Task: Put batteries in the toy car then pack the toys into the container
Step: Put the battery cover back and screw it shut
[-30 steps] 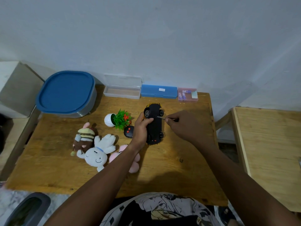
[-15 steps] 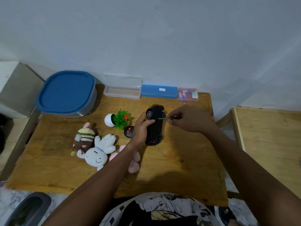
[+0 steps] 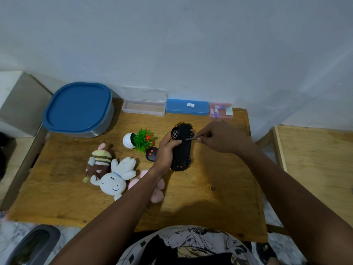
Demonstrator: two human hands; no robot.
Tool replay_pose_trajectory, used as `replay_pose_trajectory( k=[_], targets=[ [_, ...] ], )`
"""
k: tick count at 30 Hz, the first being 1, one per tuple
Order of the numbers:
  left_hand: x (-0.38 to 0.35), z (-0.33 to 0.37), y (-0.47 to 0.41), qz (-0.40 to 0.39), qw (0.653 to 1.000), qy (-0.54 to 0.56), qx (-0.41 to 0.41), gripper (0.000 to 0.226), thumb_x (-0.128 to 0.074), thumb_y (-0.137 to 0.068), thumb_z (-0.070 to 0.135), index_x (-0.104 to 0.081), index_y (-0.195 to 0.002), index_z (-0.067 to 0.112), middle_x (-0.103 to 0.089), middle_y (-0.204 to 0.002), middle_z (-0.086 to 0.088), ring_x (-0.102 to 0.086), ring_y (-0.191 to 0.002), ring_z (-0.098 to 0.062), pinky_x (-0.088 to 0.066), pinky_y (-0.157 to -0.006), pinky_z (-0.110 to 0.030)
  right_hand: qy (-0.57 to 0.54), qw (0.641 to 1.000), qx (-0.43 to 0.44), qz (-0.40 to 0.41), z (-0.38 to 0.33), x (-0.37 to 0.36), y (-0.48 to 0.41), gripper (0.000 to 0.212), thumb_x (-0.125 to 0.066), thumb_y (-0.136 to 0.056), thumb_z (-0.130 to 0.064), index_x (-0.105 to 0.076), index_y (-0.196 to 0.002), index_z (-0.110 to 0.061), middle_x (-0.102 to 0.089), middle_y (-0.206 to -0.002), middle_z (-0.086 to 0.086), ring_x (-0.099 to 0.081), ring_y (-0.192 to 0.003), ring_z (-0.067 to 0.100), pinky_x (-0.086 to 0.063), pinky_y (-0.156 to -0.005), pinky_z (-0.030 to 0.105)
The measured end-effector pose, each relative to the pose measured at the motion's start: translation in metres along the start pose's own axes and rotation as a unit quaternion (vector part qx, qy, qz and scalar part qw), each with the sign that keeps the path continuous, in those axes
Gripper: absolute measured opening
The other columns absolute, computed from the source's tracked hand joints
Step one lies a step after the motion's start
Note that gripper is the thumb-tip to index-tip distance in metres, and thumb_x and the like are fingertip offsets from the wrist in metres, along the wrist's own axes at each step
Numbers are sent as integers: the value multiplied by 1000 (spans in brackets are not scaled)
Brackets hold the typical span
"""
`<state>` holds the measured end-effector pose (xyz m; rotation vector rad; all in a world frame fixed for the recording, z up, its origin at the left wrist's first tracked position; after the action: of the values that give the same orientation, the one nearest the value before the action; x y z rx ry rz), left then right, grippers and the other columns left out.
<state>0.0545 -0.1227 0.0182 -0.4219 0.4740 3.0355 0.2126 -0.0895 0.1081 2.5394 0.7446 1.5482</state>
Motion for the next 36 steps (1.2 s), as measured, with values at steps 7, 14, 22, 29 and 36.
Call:
replay_pose_trajectory(
  k=[7,14,22,29,36],
  targets=[
    [-1,-1,-1,-9,1000,-21,-8,42,-54,-88,19,-59,-129,10,-68,-115,-16,-68,-102,-26,-59,-80,-38,-7,1000,0,-12,-1,-1,1,25,-54,-99,-33,-73,-112,-23,-59,-71,-19,-62,-67,12,-53,-66,34],
    [-3,1,1,-21,999,-35,-11,32,-52,-91,15,-62,-121,14,-69,-106,-8,-68,-95,-19,-56,-78,-35,-39,998,-17,-46,2,-5,-1,24,-49,-102,-35,-70,-110,-28,-66,-69,-10,-57,-61,-1,-39,-61,25],
    [0,2,0,-14,999,-36,-10,32,-49,-99,9,-58,-129,12,-68,-114,-16,-70,-97,-21,-59,-76,-37,-50,997,-11,-53,0,-10,3,14,-66,-91,-23,-59,-101,-29,-53,-87,-19,-61,-86,6,-46,-69,24],
    [0,4,1,-8,999,-39,-14,39,-54,-89,20,-60,-127,14,-68,-115,-16,-68,-101,-26,-58,-82,-45,4,1000,18,24,-1,-1,1,14,-63,-93,-31,-73,-103,-28,-65,-91,-14,-62,-84,7,-54,-76,30],
    [-1,1,3,-11,998,-57,-20,41,-55,-88,21,-60,-127,12,-67,-115,-19,-67,-102,-29,-58,-79,-43,6,998,-18,-62,-8,-9,3,23,-47,-102,-33,-68,-101,-24,-65,-72,-6,-58,-65,7,-40,-59,26]
  ],
)
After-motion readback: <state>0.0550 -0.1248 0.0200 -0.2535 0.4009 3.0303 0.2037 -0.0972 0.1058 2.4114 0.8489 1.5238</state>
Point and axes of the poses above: each hand's wrist, its own y-axis away from the middle knuckle, its own x-axis out of the back of the hand, z = x × y, the point moved 7 cm from there along -y, towards the middle knuckle
